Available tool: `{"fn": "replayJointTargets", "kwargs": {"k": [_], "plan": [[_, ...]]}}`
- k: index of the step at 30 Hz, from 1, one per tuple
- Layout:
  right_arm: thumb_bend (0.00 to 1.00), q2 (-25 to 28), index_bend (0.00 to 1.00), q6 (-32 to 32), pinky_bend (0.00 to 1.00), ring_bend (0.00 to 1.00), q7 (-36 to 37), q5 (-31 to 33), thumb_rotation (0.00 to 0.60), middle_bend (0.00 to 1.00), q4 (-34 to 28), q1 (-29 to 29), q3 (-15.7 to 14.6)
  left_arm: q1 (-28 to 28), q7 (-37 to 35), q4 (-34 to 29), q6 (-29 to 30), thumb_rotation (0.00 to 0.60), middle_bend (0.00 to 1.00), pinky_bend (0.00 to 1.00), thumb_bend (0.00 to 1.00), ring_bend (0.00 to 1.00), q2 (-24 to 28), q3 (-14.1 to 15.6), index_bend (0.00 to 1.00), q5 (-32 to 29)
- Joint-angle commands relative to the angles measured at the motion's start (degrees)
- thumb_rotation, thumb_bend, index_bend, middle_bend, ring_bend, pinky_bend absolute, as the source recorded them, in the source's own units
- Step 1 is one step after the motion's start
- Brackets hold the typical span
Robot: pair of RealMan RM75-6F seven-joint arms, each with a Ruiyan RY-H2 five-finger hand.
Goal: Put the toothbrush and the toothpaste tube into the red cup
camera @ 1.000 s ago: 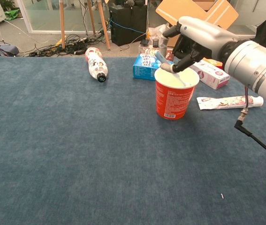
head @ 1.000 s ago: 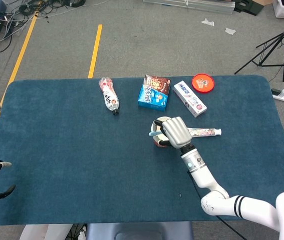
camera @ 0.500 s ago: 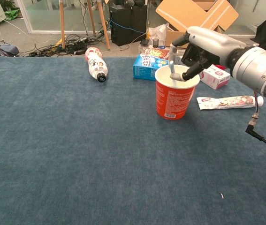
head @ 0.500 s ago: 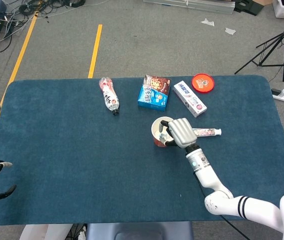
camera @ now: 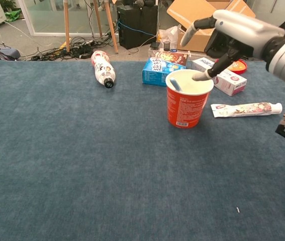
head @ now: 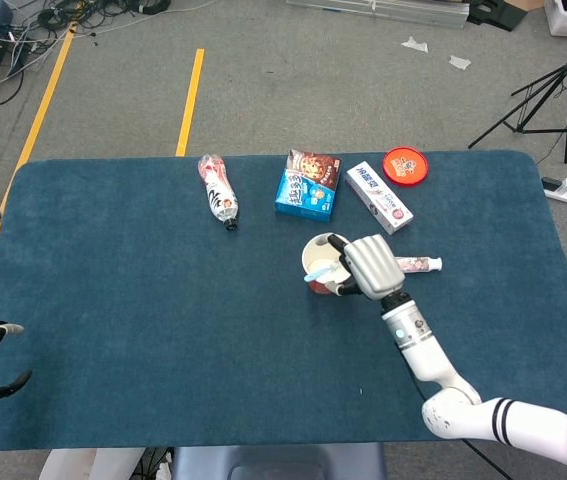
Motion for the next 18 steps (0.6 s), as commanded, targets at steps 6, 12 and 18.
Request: {"fn": "replayJointTargets", "kwargs": {"k": [6,12,18], "plan": [[0.04,10.63,0.35,1.97,0.96,0.73,-14.54,5.47,0.600,0.88,-9.29,-3.03,0.23,-0.08,0.61,0.00,0.00,0.600,0.31,0.27,0.17,0.21,-0.34,-0.08,0.32,-0.18],[0.04,14.33,0.35,-1.49,0.80,0.54,-24.61,16.67,0.600,0.64,-9.78,-1.91,0.40,-0.19,0.63,0.14,-0.25,0.600,0.31,0.27,0.17,0.21,-0.45,-0.23,0.32,-0.62],[0.04,13.57,0.35,-4.65,0.74,0.50,-32.84,24.09,0.600,0.60,-5.11,0.95,-1.26,-0.23,0.37,0.23,-0.39,0.600,0.31,0.27,0.17,0.21,-0.36,-0.34,0.32,-0.96]]}}
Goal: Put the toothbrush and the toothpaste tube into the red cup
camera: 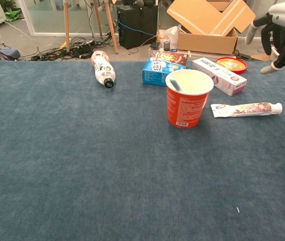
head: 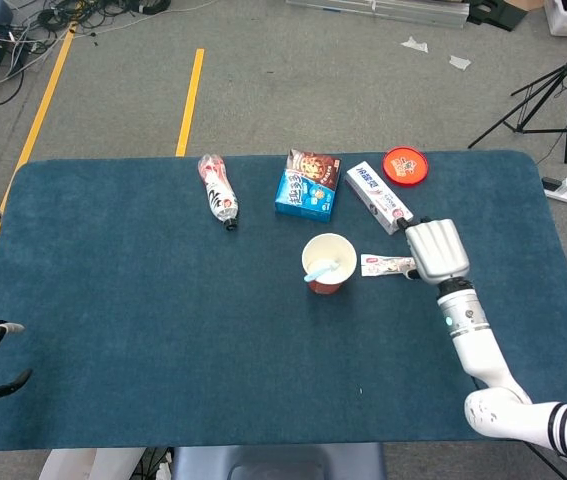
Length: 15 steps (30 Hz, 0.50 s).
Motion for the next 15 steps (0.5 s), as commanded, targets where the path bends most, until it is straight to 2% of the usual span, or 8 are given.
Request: {"fn": "replayJointTargets", "kwargs": {"k": [1,5,7,11,15], "plan": [[0.04,-0.14,0.35,-2.79,0.76,0.52,-5.30,4.99,0.600,0.64,3.31,2.39,-1.19,0.00,-0.13,0.03,-0.04,0.600,0.31,0.27,0.17,0.21,0.06,-0.04,0.32,-0.11],[0.04,-1.55,0.35,-4.85,0.93,0.72,-9.76,10.76,0.600,0.87,6.15,4.84,-1.91,0.01,-0.38,0.01,-0.07,0.600,0.31,0.27,0.17,0.21,0.19,-0.04,0.32,-0.12],[0.04,-2.30,0.35,-5.65,0.99,0.81,-11.81,13.82,0.600,0.96,7.37,5.99,-2.22,-0.01,-0.41,-0.01,-0.10,0.600,0.31,0.27,0.17,0.21,0.21,-0.03,0.32,-0.11],[0.04,-4.67,0.35,-7.29,1.00,0.91,-16.30,20.87,0.600,1.00,10.74,8.65,-3.36,0.04,-0.54,-0.11,-0.04,0.600,0.31,0.27,0.17,0.21,0.29,0.06,0.32,0.08],[0.04,-7.56,0.35,-7.97,1.00,0.95,-19.04,24.92,0.600,1.00,14.15,10.43,-4.77,0.08,-0.74,-0.12,0.03,0.600,0.32,0.27,0.17,0.21,0.37,0.07,0.32,0.14]]}}
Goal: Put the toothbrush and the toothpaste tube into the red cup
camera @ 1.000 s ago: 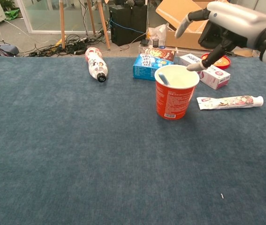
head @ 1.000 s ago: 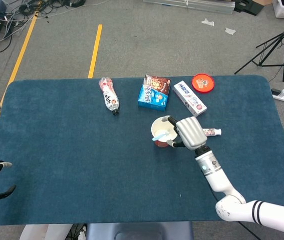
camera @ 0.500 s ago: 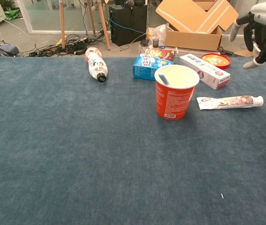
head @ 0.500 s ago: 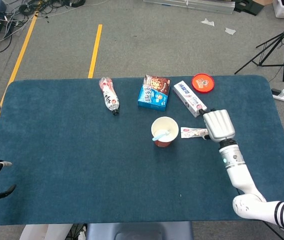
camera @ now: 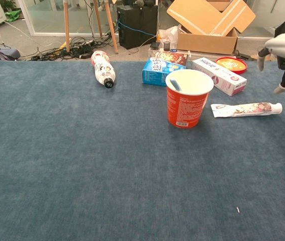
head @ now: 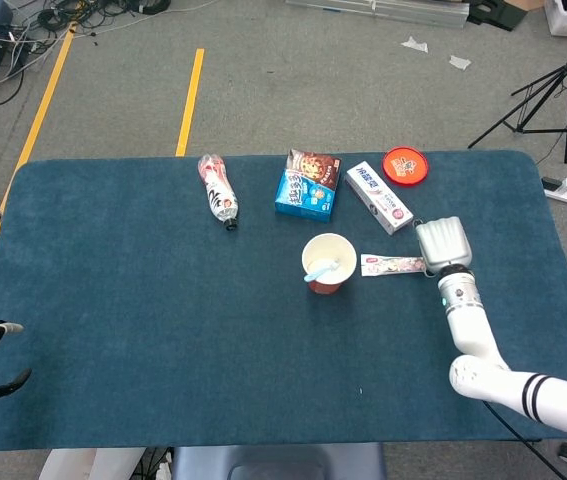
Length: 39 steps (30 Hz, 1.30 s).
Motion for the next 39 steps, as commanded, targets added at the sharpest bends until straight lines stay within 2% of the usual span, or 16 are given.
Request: {"fn": "replayJointTargets", "kwargs": {"k": [1,16,24,33,39], "plan": [[0.04,-3.14,0.35,-1.29,1.00,0.95,-2.75,3.66,0.600,1.00,3.52,2.17,-1.65,0.02,-0.10,-0.01,0.00,0.600,0.32,0.27,0.17,0.21,0.06,-0.01,0.32,-0.04],[0.04,-11.34,0.35,-3.70,1.00,0.97,-4.07,7.19,0.600,1.00,12.45,4.98,-4.71,0.10,-0.88,-0.19,0.01,0.600,0.32,0.28,0.17,0.21,0.46,0.19,0.32,0.40],[0.05,-15.33,0.35,-5.42,1.00,0.98,-1.96,6.44,0.600,1.00,17.60,5.96,-4.23,0.10,-0.89,-0.20,-0.03,0.600,0.32,0.28,0.17,0.21,0.45,0.20,0.32,0.38],[0.13,-18.97,0.41,-6.84,1.00,1.00,4.49,1.81,0.600,1.00,22.07,5.65,-2.83,0.13,-1.40,-0.18,-0.07,0.600,0.32,0.28,0.17,0.21,0.66,0.16,0.32,0.28],[0.14,-20.34,0.42,-7.48,1.00,1.00,6.00,0.81,0.600,1.00,24.15,5.50,-2.41,0.18,-1.48,-0.20,0.03,0.600,0.32,0.28,0.17,0.21,0.70,0.19,0.32,0.40]]}}
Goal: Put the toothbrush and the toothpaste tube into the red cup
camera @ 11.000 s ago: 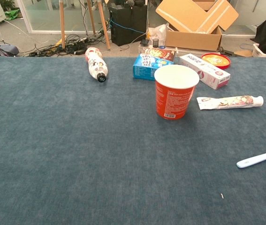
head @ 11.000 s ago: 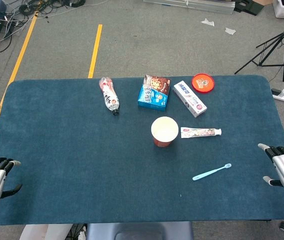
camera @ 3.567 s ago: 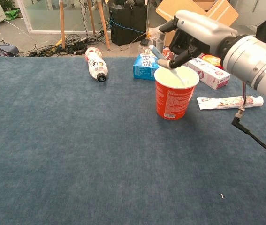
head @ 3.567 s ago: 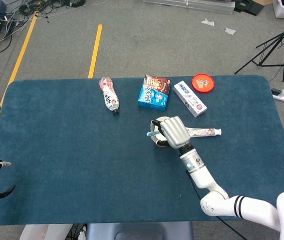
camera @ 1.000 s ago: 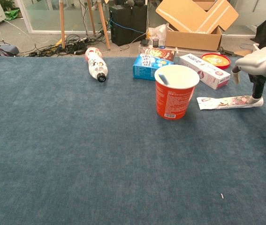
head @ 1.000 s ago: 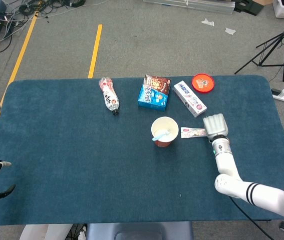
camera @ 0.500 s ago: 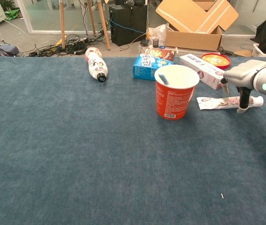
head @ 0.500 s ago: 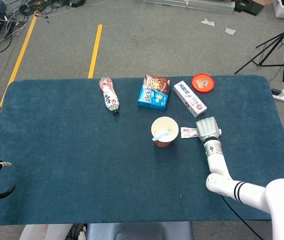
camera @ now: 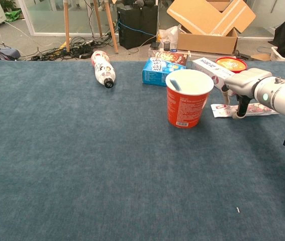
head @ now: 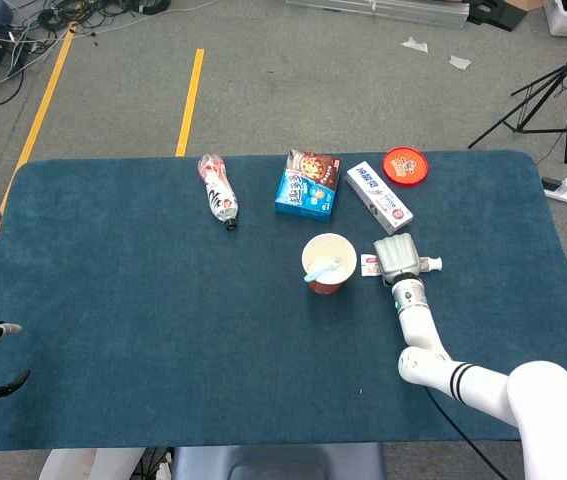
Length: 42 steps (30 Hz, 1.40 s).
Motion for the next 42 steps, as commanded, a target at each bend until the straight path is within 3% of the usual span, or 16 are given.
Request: {"fn": "replayJointTargets", "kwargs": {"k": [1,21,32,42], "plan": [[0.14,-0.57,0.42,-0.31,1.00,1.00,0.10,-0.04,0.600,1.00,0.85,-0.02,0.20,0.02,-0.05,0.02,0.04,0.600,0.32,0.28,0.17,0.21,0.01,0.01,0.32,0.04],[0.14,-2.50,0.44,-1.73,1.00,1.00,-1.02,1.49,0.600,1.00,4.54,0.18,1.42,-0.03,-0.08,0.08,-0.19,0.600,0.32,0.28,0.17,0.21,0.08,-0.01,0.32,-0.22],[0.16,-3.00,0.51,-2.48,1.00,1.00,-1.47,2.69,0.600,1.00,5.36,0.17,1.95,-0.01,-0.07,0.02,-0.14,0.600,0.32,0.28,0.17,0.21,0.08,-0.06,0.32,-0.28],[0.19,-3.07,0.63,-2.58,1.00,1.00,-0.18,2.20,0.600,1.00,5.44,-0.35,2.41,0.06,-0.03,-0.02,-0.03,0.600,0.32,0.28,0.17,0.21,0.09,-0.11,0.32,-0.42]]}}
